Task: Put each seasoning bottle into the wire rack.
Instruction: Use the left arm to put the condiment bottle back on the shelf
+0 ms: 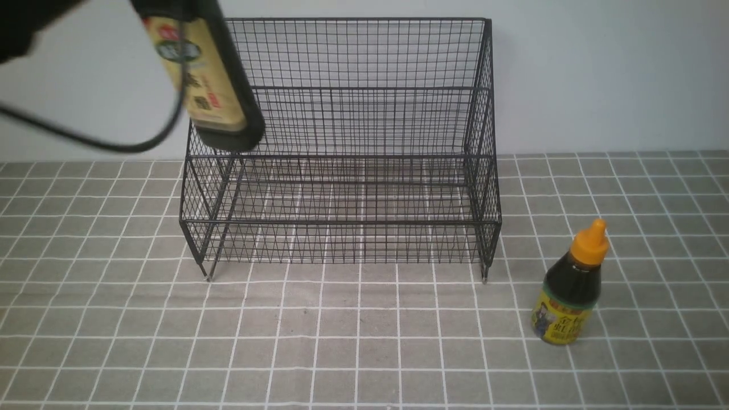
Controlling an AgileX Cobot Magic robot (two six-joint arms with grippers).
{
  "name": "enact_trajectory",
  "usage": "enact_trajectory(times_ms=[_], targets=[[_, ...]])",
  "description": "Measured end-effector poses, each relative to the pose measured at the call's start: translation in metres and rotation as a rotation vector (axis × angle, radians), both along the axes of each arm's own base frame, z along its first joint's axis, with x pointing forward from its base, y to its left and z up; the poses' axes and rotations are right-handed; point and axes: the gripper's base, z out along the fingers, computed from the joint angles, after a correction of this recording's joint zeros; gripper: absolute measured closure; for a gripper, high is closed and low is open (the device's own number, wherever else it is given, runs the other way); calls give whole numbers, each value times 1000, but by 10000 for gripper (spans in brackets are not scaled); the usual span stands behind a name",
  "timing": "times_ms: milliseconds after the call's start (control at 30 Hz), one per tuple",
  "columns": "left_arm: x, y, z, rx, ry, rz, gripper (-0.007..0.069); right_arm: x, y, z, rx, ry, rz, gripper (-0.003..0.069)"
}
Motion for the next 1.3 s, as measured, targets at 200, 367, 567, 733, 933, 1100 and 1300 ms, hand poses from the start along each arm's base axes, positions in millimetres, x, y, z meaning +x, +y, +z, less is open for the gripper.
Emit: enact_trajectory(times_ms=[200, 367, 567, 733, 933, 1100, 1300], targets=[[28, -5, -19, 7, 14, 15, 323, 0, 0, 0, 0, 0, 0, 673], [42, -8, -42, 19, 68, 15, 323, 0, 0, 0, 0, 1, 0, 673], [52, -11, -65, 36, 142, 4, 323, 0, 0, 0, 0, 1, 0, 673], [57, -14, -81, 56, 219, -16, 323, 0, 0, 0, 0, 1, 0, 673], [60, -17, -97, 99, 302, -46, 310, 0, 0, 0, 0, 1, 0, 673], [57, -18, -95, 132, 332, -73, 198, 0, 0, 0, 0, 1, 0, 673], [43, -17, -71, 196, 295, -102, 153, 0, 0, 0, 0, 1, 0, 673]])
